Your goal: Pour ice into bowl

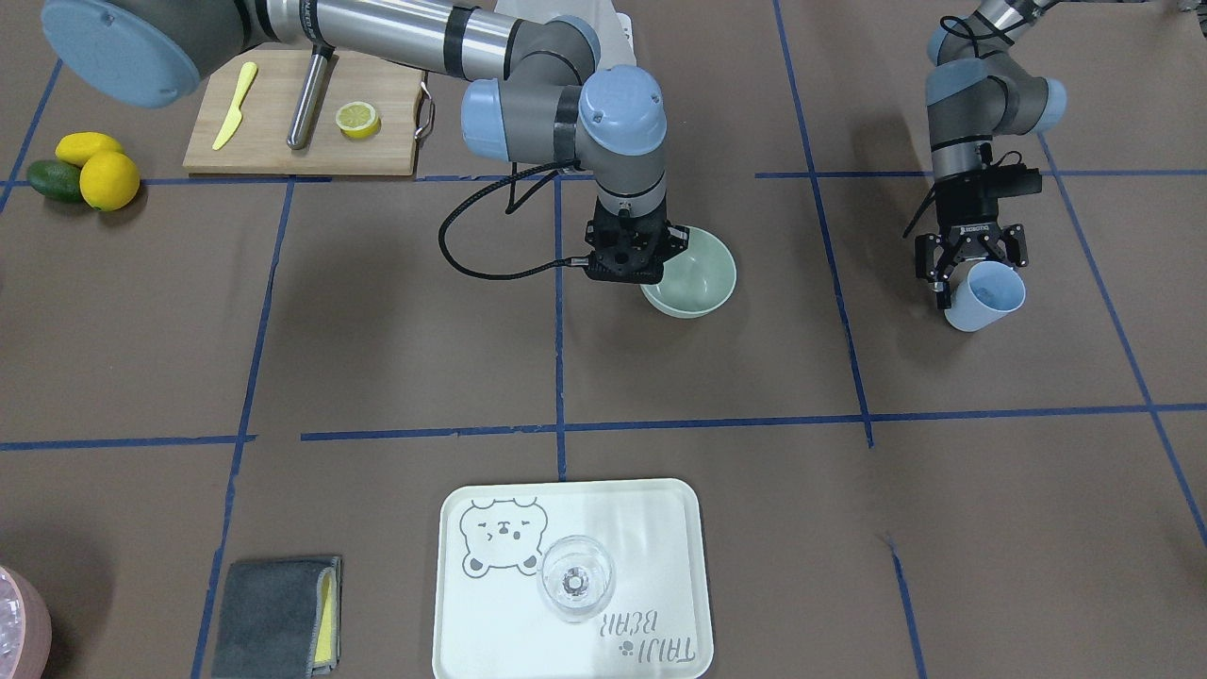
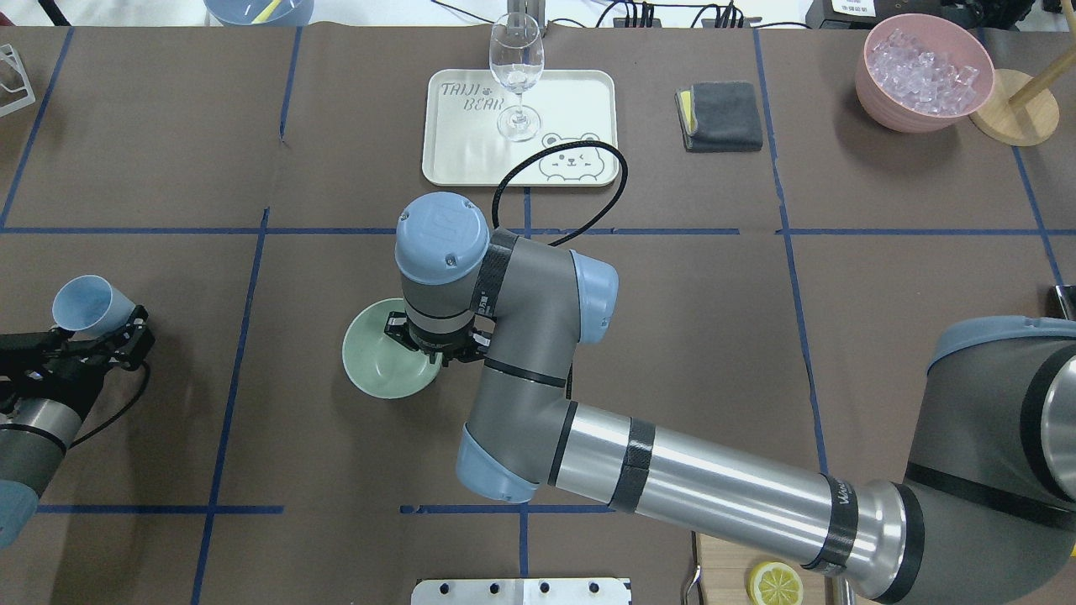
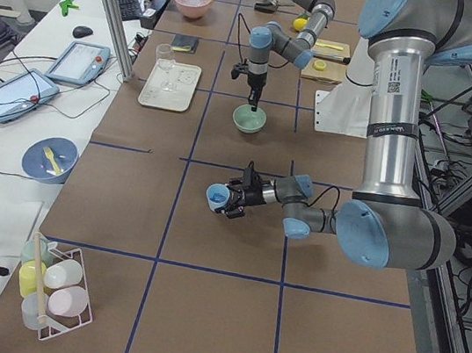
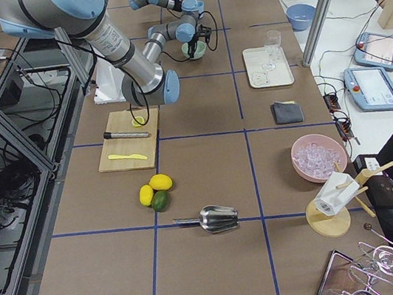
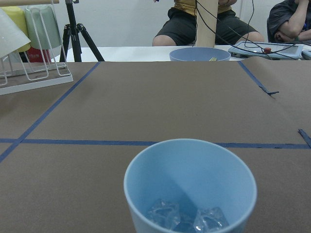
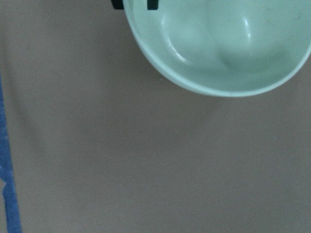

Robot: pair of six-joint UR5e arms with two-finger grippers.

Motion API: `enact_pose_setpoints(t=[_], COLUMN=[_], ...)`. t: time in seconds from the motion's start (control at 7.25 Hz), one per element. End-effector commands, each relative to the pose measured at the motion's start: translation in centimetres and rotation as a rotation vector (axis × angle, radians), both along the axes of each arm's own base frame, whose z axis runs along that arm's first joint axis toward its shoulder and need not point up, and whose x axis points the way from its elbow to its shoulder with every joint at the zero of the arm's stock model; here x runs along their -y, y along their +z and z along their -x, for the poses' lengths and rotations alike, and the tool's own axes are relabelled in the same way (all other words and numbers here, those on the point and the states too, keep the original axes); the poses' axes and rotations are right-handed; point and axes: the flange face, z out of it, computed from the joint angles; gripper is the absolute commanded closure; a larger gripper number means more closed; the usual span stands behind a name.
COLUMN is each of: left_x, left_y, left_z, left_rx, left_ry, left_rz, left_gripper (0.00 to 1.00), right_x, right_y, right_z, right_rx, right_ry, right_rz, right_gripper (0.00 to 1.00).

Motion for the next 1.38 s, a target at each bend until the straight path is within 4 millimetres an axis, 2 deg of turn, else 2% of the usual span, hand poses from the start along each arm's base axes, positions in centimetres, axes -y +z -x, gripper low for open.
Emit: enact_pose_setpoints(t=[0.0,0.28,0.41,0.55,0.69,0.83,0.97,1.1,1.24], left_x=[1.0,1.2,1.4,2.0,4.1,5.8,5.6,5.6,5.5], left_y=[0.0,-0.2,-0.2,-1.1,-4.5,-8.1,-10.6,-13.3,-14.2], left_z=[0.1,0.1,0.2,-0.5,-1.0,-0.7,-0.8,-0.7,-0.9], left_rx=[0.017,0.013,0.013,0.005,0.026,0.069,0.046,0.013,0.019], left_ry=[-0.005,-0.008,-0.012,-0.003,0.02,0.053,0.097,0.097,0.102], left_rz=[-0.003,-0.004,-0.004,-0.008,-0.069,-0.134,-0.154,-0.176,-0.179], left_gripper=[0.06,0.17,0.35,0.9,1.0,1.0,1.0,1.0,1.0], right_x=[-0.7,-0.7,-0.4,0.3,1.3,1.9,1.8,1.4,0.9], right_y=[-0.4,-1.1,-1.0,-1.6,-3.1,-3.3,-2.0,0.9,4.0], right_z=[0.3,0.0,-0.2,-1.0,-3.1,-5.8,-9.8,-14.4,-17.5], right_rx=[0.017,0.041,0.04,0.055,0.082,0.092,0.118,0.135,0.127], right_ry=[0.003,0.014,0.018,0.029,0.045,0.058,0.081,0.1,0.113], right_rz=[0.003,0.006,0.006,0.0,-0.008,-0.005,-0.02,-0.036,-0.034], right_gripper=[0.0,0.0,0.0,0.0,0.0,0.0,0.0,0.0,0.0])
